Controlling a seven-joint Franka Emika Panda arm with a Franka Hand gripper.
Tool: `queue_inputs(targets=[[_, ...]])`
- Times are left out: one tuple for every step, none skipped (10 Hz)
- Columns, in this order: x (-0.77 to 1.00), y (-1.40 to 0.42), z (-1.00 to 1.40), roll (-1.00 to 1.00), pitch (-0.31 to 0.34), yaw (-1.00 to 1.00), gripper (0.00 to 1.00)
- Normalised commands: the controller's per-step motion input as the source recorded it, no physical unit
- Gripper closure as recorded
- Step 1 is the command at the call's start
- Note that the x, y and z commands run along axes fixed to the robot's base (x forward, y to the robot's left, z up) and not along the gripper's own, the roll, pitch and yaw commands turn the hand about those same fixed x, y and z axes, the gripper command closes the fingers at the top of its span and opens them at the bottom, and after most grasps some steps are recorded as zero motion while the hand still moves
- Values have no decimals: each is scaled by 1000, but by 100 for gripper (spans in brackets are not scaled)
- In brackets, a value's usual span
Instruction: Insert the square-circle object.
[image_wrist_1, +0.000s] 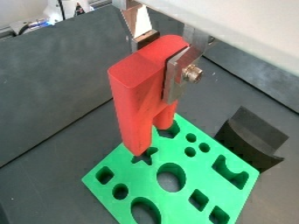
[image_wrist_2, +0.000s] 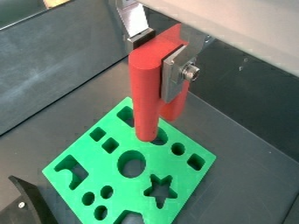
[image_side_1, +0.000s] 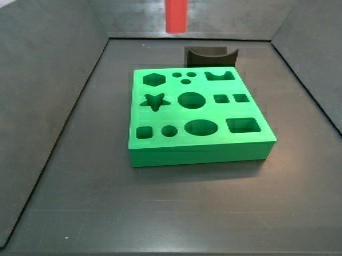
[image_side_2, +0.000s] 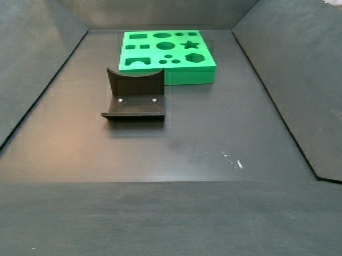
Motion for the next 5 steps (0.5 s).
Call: queue_inputs(targets=[[-194,0,0,0,-54,-17,100],[-194,-157,-31,0,-51,-251,100],[0,-226,-214,-23,-70,-900,100],[0,-237,-251,-27,-139,-906,100],[-40,-251,-340,-49,-217,-871,100]])
